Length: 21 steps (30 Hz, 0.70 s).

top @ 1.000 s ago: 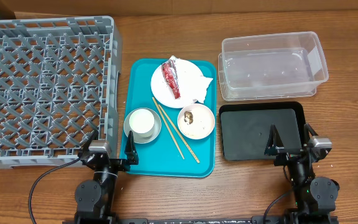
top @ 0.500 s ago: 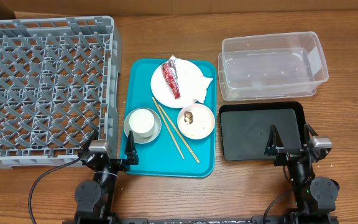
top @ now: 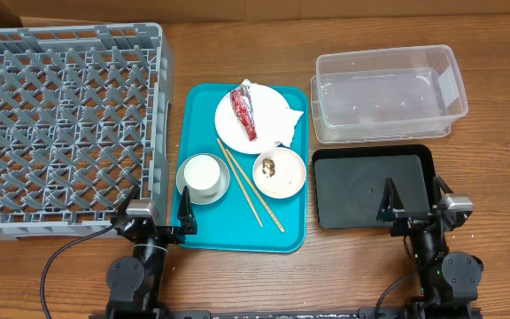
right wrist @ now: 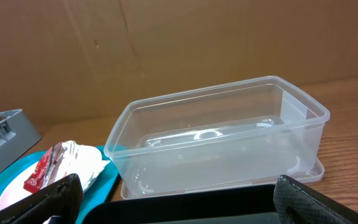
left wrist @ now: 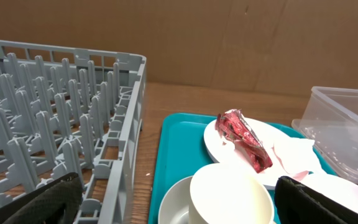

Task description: Sort waste into correct bins and load items into the dishwasher

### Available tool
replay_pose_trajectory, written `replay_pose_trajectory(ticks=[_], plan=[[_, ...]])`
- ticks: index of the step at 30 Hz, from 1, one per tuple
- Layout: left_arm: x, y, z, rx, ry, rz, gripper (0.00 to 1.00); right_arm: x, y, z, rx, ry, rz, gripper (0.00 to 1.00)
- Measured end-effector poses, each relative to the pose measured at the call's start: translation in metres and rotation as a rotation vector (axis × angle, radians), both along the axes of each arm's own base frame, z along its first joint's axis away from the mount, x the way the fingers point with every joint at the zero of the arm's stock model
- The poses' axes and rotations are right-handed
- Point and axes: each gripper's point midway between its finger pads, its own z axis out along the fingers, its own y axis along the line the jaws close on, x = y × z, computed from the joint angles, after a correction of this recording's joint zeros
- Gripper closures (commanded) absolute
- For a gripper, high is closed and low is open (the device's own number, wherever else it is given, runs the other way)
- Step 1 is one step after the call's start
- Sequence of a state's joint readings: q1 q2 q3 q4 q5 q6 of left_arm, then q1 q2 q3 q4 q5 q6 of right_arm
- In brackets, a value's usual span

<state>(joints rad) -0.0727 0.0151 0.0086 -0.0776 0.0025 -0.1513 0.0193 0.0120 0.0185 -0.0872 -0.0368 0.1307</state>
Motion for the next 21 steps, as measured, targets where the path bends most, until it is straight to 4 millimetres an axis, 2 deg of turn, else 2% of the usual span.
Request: replay_pose_trajectory(ticks=[8, 14, 17, 21], plan=[[0.0, 0.0, -0.001, -0.001, 0.004, 0.001, 0.0, -0.001, 0.007, 0.0, 0.056, 0.003, 0.037, 0.0], [-0.006, 0.002, -0.005, 0.003, 0.08, 0.008, 0.0, -0.002, 0.011, -0.013, 0.078, 0.093, 0.057, 0.0], [-0.012, 0.002, -0.003, 0.007, 0.131, 0.008, 0.0, -0.004, 0.013, -0.005, 0.082, 0.128, 0.069, 0.0], [-0.015, 0.002, 0.015, 0.009, 0.163, 0.008, 0.0, -0.004, 0.017, 0.013, 0.086, 0.168, 0.089, 0.0]])
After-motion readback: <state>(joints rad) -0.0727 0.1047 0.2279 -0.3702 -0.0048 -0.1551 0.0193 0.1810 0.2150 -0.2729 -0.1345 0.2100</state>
